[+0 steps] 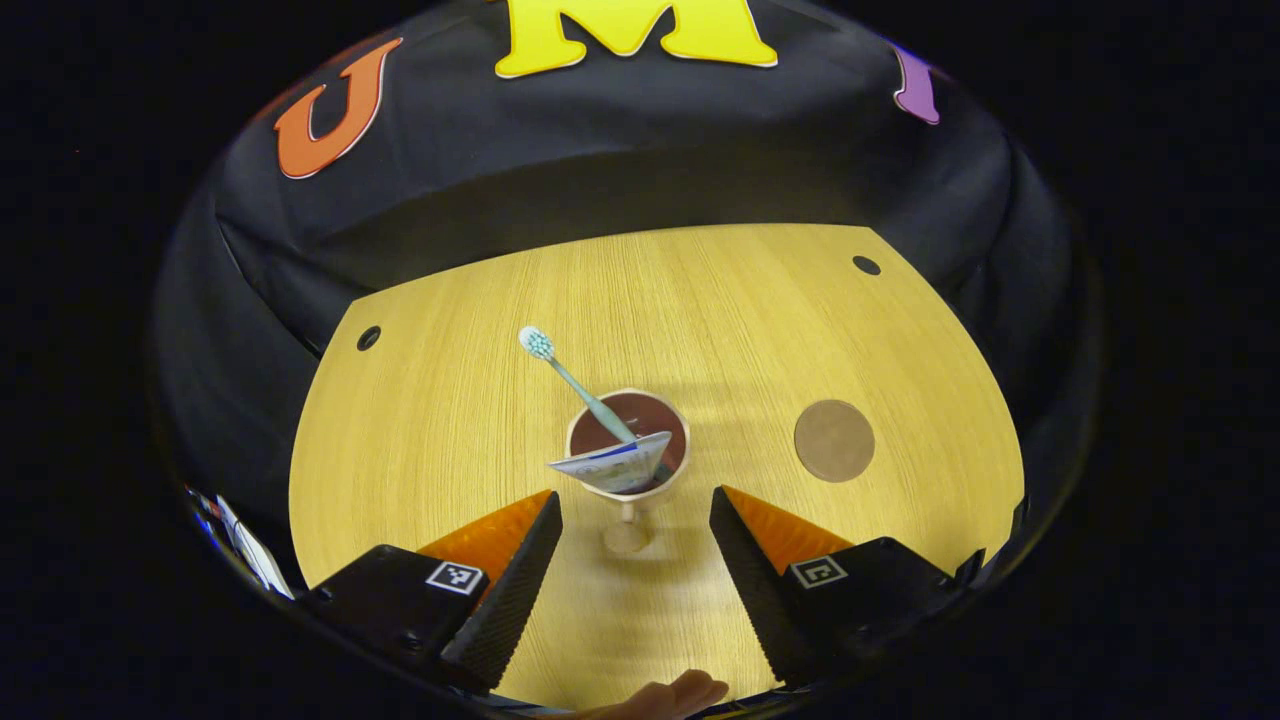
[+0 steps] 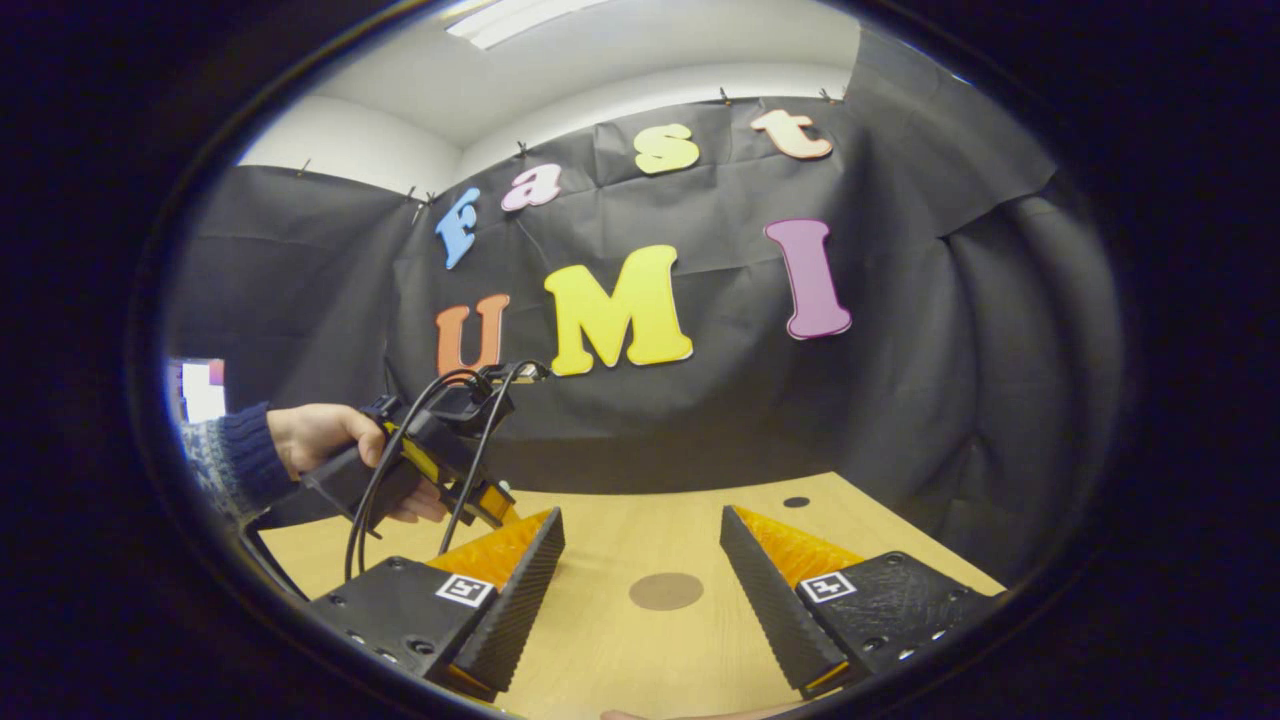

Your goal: Put the toothbrush and toothpaste on the desktop into the cup, then pick up the cup and place it on the coaster on the desktop.

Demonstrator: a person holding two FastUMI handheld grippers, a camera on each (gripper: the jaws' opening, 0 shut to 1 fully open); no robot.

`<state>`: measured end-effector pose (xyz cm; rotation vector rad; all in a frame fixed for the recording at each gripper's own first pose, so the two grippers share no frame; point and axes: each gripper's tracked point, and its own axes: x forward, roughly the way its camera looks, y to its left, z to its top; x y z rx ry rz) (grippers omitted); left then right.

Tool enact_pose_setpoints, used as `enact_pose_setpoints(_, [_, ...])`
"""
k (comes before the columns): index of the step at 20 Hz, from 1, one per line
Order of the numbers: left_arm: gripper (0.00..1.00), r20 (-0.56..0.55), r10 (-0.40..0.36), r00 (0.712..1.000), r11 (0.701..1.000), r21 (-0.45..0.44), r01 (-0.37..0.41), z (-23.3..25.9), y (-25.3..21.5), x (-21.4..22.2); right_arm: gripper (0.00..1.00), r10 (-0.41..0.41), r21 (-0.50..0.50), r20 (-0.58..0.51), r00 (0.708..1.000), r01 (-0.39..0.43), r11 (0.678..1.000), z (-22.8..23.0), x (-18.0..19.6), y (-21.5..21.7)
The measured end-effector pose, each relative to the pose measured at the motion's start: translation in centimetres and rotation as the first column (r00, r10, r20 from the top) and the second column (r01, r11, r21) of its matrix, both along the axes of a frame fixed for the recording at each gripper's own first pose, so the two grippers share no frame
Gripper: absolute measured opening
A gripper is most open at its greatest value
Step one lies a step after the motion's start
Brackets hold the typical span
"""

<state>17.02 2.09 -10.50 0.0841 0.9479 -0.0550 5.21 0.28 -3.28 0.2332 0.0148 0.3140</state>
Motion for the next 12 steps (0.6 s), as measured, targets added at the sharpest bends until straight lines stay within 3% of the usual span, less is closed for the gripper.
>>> enact_pose_setpoints(1, [0.95, -0.022, -0.002, 1.0, 1.0, -0.008, 0.002, -0.5, -0.2, 0.1, 0.92, -0.003, -0.008, 0.003, 1.0, 0.003, 1.0, 0.1, 0.0, -0.5])
enact_pose_setpoints(3, [0.98, -0.068, 0.002, 0.998, 1.0, -0.014, -0.003, -1.6, -0.5, 0.5, 0.95, -0.033, -0.02, 0.019, 0.999, 0.033, 0.999, 0.4, 0.3, -1.8])
enact_pose_setpoints(5, [0.94, -0.118, 0.008, 0.993, 1.0, -0.016, -0.01, -2.6, -1.0, 0.6, 0.99, -0.045, -0.027, 0.033, 0.998, 0.046, 0.999, 0.8, 0.3, -2.7])
enact_pose_setpoints(6, [0.94, -0.138, 0.007, 0.99, 1.0, -0.025, -0.011, -3.0, -1.5, 0.6, 0.95, -0.034, -0.034, 0.026, 0.999, 0.035, 0.999, 0.4, 0.4, -2.5])
enact_pose_setpoints(9, [0.91, -0.212, 0.016, 0.977, 0.999, -0.036, -0.024, -4.2, -2.6, 0.5, 0.95, -0.038, -0.072, -0.008, 0.999, 0.037, 0.997, -0.9, 1.3, -3.2])
enact_pose_setpoints(12, [0.75, -0.27, 0.033, 0.962, 0.997, -0.059, -0.05, -5.1, -4.1, 0.6, 0.95, -0.036, -0.093, -0.038, 0.999, 0.032, 0.995, -1.7, 1.8, -3.1])
